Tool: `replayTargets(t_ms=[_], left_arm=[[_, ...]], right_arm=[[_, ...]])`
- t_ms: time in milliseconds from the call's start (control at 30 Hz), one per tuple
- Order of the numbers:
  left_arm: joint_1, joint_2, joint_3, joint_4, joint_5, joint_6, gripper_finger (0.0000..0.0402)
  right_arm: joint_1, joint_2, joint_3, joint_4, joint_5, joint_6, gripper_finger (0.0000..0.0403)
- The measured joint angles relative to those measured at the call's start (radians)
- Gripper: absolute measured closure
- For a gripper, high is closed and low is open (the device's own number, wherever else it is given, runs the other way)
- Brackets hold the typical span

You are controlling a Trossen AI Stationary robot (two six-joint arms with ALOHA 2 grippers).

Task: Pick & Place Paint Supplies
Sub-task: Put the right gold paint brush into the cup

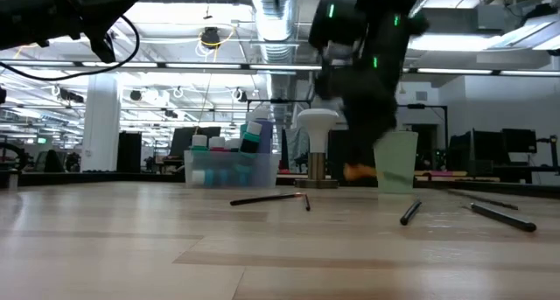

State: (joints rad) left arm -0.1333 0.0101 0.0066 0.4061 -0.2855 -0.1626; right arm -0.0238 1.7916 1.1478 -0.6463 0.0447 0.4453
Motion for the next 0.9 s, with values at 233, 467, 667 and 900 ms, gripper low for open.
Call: replayTargets(t_ms=[233,467,667,900], left_arm=[[0.000,0.000,0.000,0.001,0.000,0.000,0.0396],[0.000,0.000,0.000,0.004,-0.001,0.000,0.0396],[0.000,0.000,0.000,0.006,-0.002,0.000,0.0396],[0.000,0.000,0.000,0.008,-0.003,0.000,0.0396]], right_arm=[[0.006,-0.229,0.018,0.035,0.217,0.029,0.0402],[-0.012,-0.480,0.020,0.168,0.541,-0.064,0.0403],[-0.082,-0.587,0.004,0.215,0.694,-0.211,0.0403],[-0.186,-0.645,-0.105,0.336,0.697,-0.331,0.0403]])
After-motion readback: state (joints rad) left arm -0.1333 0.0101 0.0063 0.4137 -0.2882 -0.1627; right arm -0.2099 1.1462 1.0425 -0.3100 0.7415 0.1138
